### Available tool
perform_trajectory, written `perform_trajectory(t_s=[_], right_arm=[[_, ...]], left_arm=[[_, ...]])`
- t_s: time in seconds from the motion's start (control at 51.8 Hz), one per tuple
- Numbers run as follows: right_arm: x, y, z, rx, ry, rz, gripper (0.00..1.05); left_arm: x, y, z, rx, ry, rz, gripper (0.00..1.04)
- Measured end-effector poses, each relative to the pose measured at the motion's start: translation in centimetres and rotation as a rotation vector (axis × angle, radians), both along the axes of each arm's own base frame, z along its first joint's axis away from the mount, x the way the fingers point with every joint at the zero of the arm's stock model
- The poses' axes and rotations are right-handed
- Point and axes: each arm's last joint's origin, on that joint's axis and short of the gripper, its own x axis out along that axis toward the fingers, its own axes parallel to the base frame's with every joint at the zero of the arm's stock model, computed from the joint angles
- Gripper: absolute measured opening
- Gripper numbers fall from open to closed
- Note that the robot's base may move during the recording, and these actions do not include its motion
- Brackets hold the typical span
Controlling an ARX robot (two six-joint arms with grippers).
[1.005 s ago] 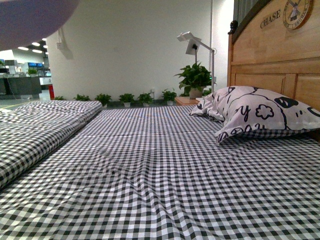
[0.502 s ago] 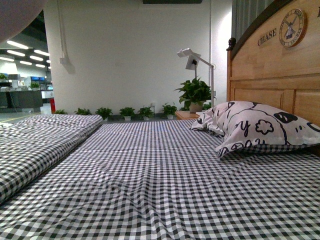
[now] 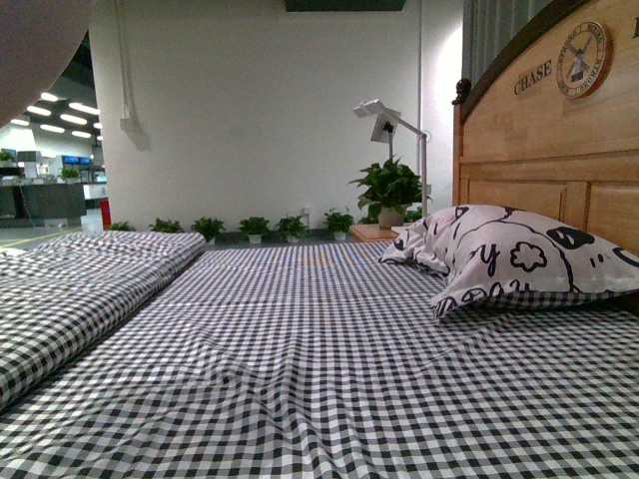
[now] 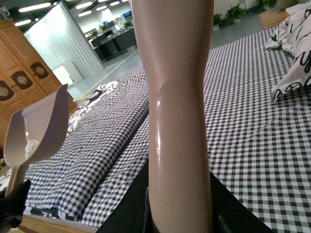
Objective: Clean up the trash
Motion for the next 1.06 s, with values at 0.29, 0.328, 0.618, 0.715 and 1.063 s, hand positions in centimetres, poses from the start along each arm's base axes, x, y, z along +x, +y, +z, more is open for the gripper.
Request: perform_trajectory(t_s=[0.29,0.328,0.618,0.715,1.063], right_arm=[[0.00,0.00,0.00,-0.001,0.000,0.000,0.19],[0.00,0.00,0.00,-0.001,0.000,0.000,0.19],[0.00,0.00,0.00,-0.001,-0.001,0.000,0.19],[0.00,0.00,0.00,-0.001,-0.001,0.000,0.19],[0.00,0.00,0.00,-0.001,-0.001,0.000,0.19]], left_arm=[[-0.01,0.00,0.01,-0.001,-0.001,-0.001,0.28],[-0.02,0.00,0.01,-0.001,-0.001,0.000,0.28],[-0.02,0.00,0.01,-0.001,-0.001,0.000,0.28],[-0.02,0.00,0.01,-0.001,-0.001,0.000,0.28],[-0.03,0.01,0.02,-0.001,-0.001,0.000,0.28]])
